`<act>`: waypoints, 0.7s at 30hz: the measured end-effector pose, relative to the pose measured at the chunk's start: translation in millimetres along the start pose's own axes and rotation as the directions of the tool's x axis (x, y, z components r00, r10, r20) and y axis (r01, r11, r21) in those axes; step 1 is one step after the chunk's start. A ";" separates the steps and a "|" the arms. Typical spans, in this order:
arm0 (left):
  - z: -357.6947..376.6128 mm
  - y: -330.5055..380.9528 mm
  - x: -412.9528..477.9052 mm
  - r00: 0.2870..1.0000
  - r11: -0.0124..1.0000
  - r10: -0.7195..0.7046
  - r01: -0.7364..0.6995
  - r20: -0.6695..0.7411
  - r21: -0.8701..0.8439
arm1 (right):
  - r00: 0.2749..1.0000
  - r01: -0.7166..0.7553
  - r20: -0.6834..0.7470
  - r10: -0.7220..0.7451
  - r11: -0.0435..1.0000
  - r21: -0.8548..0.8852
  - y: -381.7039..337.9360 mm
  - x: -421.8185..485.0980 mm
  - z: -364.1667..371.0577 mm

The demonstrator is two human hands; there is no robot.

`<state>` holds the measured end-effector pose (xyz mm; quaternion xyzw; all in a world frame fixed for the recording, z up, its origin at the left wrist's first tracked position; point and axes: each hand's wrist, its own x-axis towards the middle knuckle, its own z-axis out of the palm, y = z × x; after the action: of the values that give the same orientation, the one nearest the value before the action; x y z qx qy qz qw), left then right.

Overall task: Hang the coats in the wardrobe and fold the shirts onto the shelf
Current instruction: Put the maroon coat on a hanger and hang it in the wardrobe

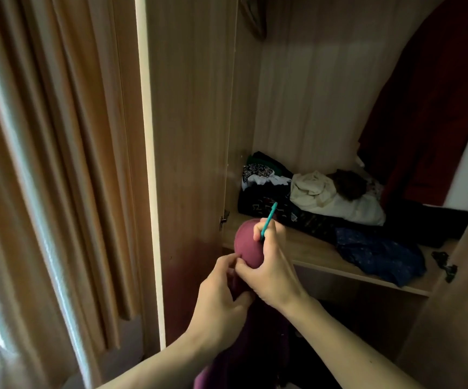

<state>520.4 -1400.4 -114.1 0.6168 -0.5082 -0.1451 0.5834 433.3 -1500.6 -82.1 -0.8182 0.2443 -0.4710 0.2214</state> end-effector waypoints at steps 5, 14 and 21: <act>16.3 1.9 -2.4 0.990 0.978 -0.070 0.093 0.123 -0.186 | 0.996 0.027 -0.081 -0.028 0.999 -0.020 1.1 2.1 -3.7; 29.1 5.5 -11.9 0.954 0.920 -0.137 0.222 0.268 -0.323 | 0.996 0.051 -0.080 -0.046 0.996 0.067 1.9 4.8 -16.8; -21.8 7.6 38.0 0.957 0.923 0.288 -0.272 -0.019 0.271 | 0.994 0.093 0.049 -0.102 0.983 0.159 14.1 5.4 -26.6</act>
<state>550.5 -1416.7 -85.7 0.6141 -0.5887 0.0272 0.5249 409.5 -1518.4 -74.7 -0.8224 0.1596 -0.4756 0.2684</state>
